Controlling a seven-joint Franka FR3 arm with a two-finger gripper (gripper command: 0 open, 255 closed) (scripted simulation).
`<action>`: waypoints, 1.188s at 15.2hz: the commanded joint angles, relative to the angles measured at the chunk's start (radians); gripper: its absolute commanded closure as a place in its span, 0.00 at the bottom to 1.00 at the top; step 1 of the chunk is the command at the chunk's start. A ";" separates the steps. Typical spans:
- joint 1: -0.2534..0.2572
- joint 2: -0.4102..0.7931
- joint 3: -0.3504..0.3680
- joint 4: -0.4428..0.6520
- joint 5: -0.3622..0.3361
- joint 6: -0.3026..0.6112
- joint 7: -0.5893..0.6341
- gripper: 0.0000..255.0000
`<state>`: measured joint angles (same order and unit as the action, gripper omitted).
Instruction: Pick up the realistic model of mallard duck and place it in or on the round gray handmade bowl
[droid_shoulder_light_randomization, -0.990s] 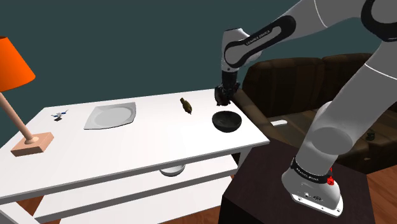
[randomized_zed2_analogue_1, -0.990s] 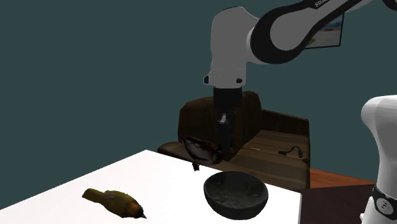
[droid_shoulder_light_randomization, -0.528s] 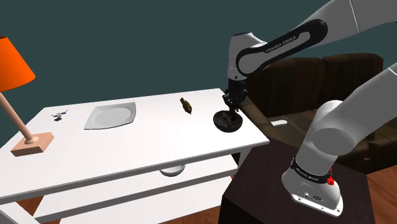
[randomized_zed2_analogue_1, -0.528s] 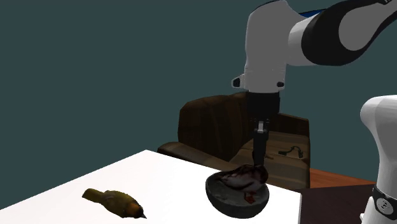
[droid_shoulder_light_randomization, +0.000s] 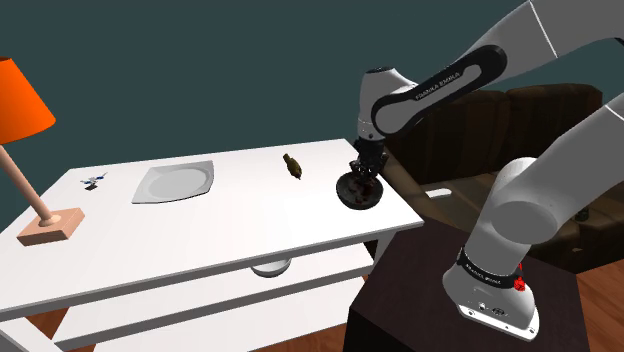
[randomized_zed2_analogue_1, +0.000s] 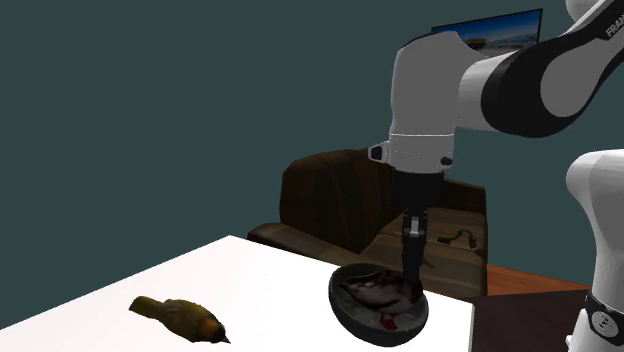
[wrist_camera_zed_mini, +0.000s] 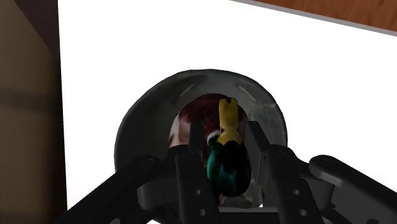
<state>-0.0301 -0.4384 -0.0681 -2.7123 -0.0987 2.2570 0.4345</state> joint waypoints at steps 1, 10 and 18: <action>-0.001 0.020 -0.001 -0.016 -0.002 0.031 0.002 1.00; 0.000 0.022 0.000 -0.024 -0.002 0.042 0.004 0.00; 0.004 -0.041 0.005 0.037 0.006 -0.083 0.000 0.00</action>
<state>-0.0256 -0.4745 -0.0625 -2.7021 -0.0942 2.2082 0.4388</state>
